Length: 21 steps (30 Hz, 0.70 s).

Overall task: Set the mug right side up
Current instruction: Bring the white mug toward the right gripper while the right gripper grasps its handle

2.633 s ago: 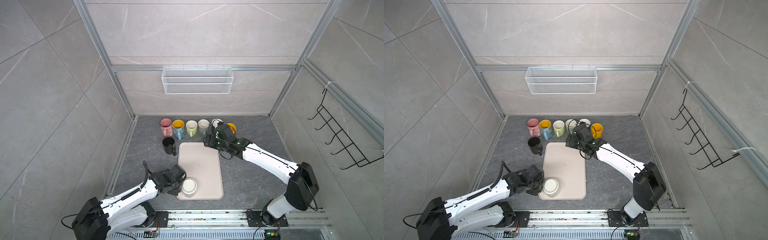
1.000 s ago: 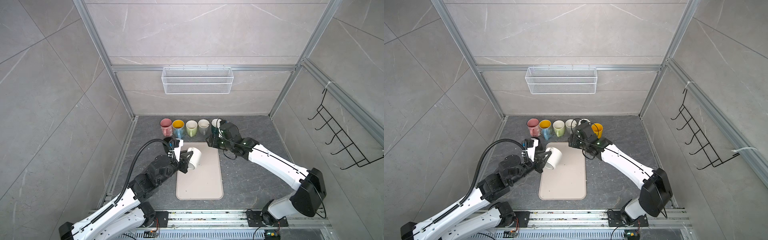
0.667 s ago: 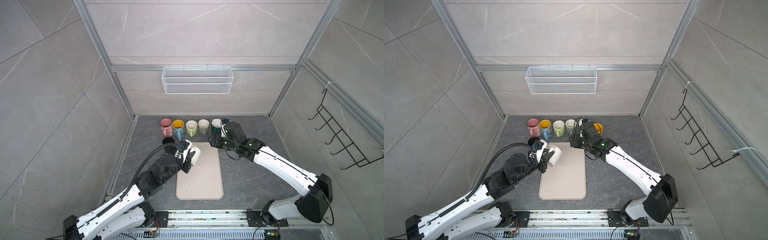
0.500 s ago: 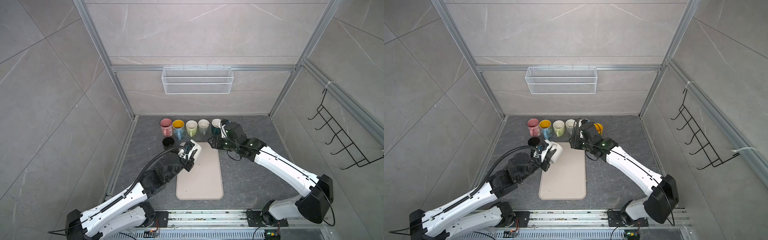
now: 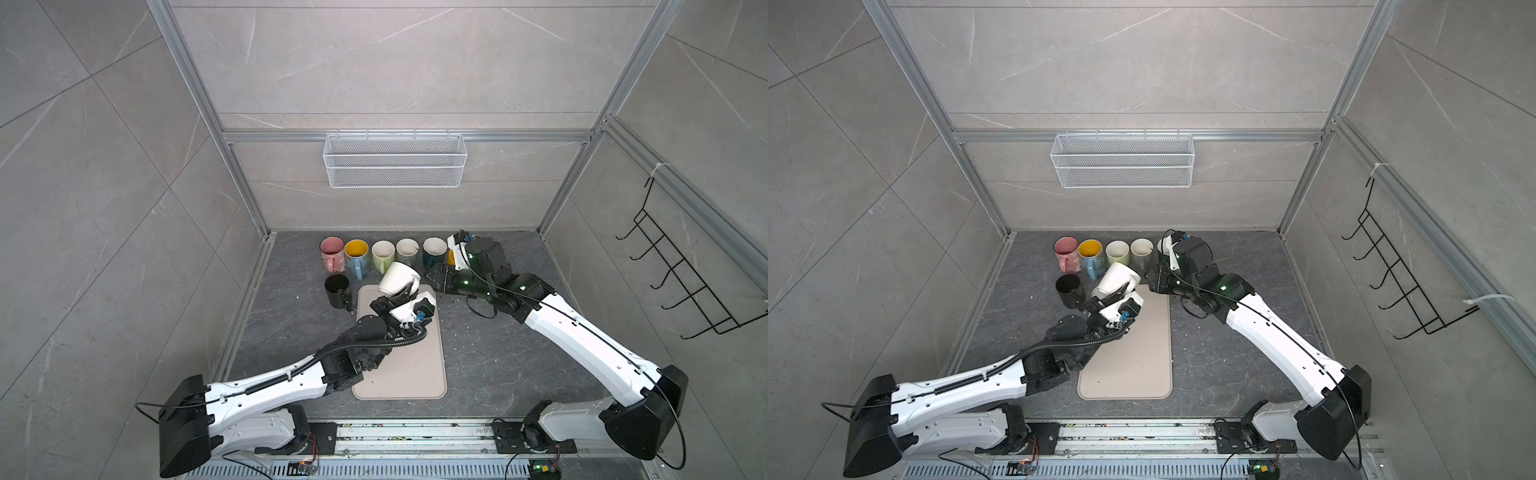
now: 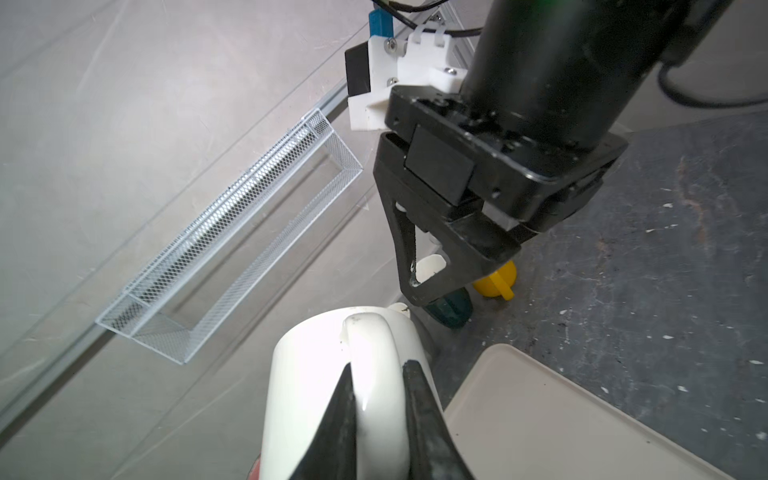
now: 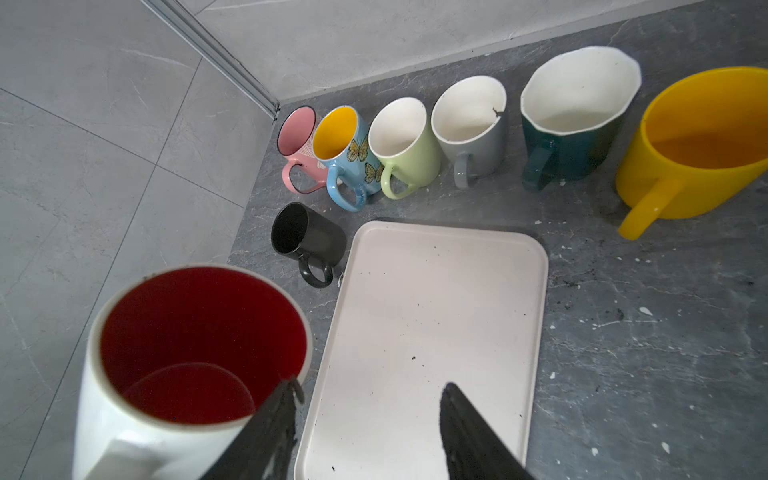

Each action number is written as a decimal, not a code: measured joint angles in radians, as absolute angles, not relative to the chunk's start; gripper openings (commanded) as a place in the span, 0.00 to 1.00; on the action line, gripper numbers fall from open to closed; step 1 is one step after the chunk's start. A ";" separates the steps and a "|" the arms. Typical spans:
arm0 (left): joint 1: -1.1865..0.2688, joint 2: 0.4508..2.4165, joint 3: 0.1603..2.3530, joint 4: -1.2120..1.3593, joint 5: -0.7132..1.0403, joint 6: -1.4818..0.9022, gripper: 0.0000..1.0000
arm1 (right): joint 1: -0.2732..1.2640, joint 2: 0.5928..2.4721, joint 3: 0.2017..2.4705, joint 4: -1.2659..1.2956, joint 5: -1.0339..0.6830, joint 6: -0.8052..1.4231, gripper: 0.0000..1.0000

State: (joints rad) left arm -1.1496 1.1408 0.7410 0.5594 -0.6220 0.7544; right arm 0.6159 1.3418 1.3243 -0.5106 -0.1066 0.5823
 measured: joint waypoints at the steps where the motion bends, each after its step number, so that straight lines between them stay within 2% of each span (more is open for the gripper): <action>1: -1.158 1.154 0.730 0.612 -0.638 0.799 0.00 | 0.609 1.335 1.324 -0.513 -0.109 0.583 0.57; 12: -1.180 1.346 0.676 1.117 -0.715 1.244 0.00 | 0.533 1.238 1.346 -0.548 -0.144 0.575 0.57; 21: -1.191 1.525 0.723 1.221 -0.713 1.494 0.00 | 0.504 1.272 1.427 -0.551 -0.344 0.564 0.56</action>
State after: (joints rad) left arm -1.1912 1.5249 0.7227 1.2209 -0.7128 1.4937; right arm 0.5041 1.2716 1.4269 -0.5514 -0.3435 0.5636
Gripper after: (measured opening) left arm 0.180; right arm 0.566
